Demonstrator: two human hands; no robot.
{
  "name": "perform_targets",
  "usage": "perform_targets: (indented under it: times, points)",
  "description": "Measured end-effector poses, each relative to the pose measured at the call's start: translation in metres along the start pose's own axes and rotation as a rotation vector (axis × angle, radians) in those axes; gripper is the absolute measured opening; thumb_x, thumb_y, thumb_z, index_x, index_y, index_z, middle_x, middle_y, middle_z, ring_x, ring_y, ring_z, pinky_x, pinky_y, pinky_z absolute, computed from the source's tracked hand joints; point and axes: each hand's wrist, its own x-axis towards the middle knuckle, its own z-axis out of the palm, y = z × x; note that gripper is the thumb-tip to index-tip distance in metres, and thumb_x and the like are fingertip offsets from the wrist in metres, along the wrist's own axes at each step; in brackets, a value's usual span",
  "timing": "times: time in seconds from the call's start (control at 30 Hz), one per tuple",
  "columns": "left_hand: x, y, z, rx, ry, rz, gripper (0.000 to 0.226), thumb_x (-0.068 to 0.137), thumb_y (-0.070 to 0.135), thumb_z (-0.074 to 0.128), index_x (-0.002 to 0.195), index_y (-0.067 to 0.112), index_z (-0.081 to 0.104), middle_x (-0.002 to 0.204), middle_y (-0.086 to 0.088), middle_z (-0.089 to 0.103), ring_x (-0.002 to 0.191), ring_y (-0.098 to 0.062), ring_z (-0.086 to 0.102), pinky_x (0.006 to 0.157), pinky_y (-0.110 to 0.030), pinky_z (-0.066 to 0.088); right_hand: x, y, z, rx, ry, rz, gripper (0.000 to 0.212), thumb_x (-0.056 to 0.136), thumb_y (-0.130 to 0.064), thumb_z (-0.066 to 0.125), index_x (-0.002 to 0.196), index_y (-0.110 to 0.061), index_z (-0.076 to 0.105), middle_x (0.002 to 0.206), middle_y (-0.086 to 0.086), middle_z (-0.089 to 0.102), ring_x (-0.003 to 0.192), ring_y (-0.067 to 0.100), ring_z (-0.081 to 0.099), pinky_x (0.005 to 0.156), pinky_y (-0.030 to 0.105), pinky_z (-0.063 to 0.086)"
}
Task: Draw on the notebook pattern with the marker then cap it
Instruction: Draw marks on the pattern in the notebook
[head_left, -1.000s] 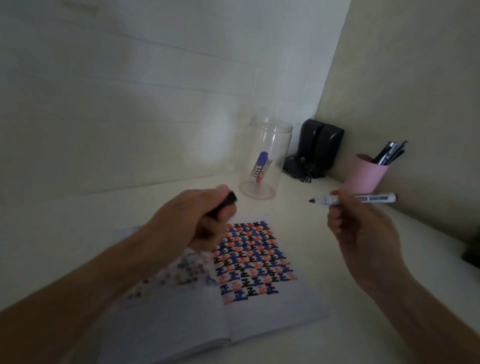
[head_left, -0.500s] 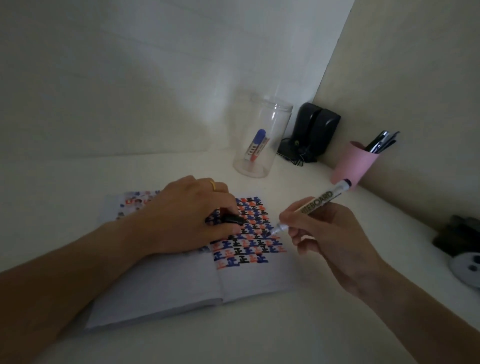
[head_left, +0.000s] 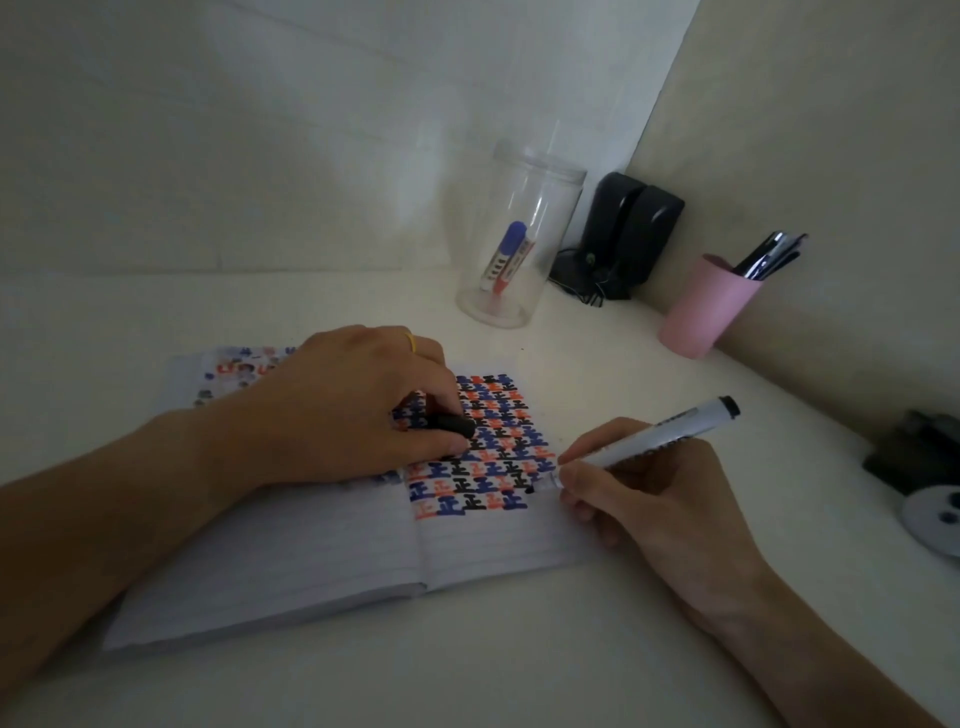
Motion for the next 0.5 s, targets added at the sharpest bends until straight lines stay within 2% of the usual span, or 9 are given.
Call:
perform_targets:
  times: [0.2, 0.33, 0.5]
  points:
    - [0.0005, 0.0004, -0.0009, 0.012, -0.008, -0.003, 0.031, 0.082, 0.067, 0.057, 0.097, 0.043, 0.069, 0.098, 0.023, 0.065, 0.090, 0.000, 0.056, 0.069, -0.018, 0.039, 0.0004, -0.0002, -0.0004, -0.044, -0.021, -0.013, 0.007, 0.080, -0.005, 0.079, 0.076, -0.010, 0.077, 0.065, 0.013, 0.073, 0.056, 0.018, 0.065, 0.049, 0.024, 0.049]
    - [-0.0001, 0.0014, -0.0016, 0.015, -0.007, -0.005, 0.032, 0.082, 0.067, 0.058, 0.098, 0.042, 0.070, 0.099, 0.022, 0.066, 0.090, -0.001, 0.057, 0.074, -0.026, 0.046, 0.0013, 0.0019, -0.0011, -0.052, 0.004, -0.011, 0.011, 0.080, -0.004, 0.078, 0.073, -0.013, 0.076, 0.063, 0.010, 0.071, 0.057, 0.020, 0.063, 0.050, 0.027, 0.049]
    - [-0.0003, 0.0017, -0.0015, 0.025, -0.005, -0.005, 0.036, 0.082, 0.069, 0.054, 0.099, 0.042, 0.070, 0.099, 0.023, 0.066, 0.090, 0.000, 0.057, 0.074, -0.025, 0.046, 0.0003, 0.0009, -0.0011, -0.034, -0.015, -0.017, 0.011, 0.080, -0.003, 0.078, 0.073, -0.011, 0.075, 0.062, 0.010, 0.070, 0.056, 0.021, 0.062, 0.049, 0.029, 0.049]
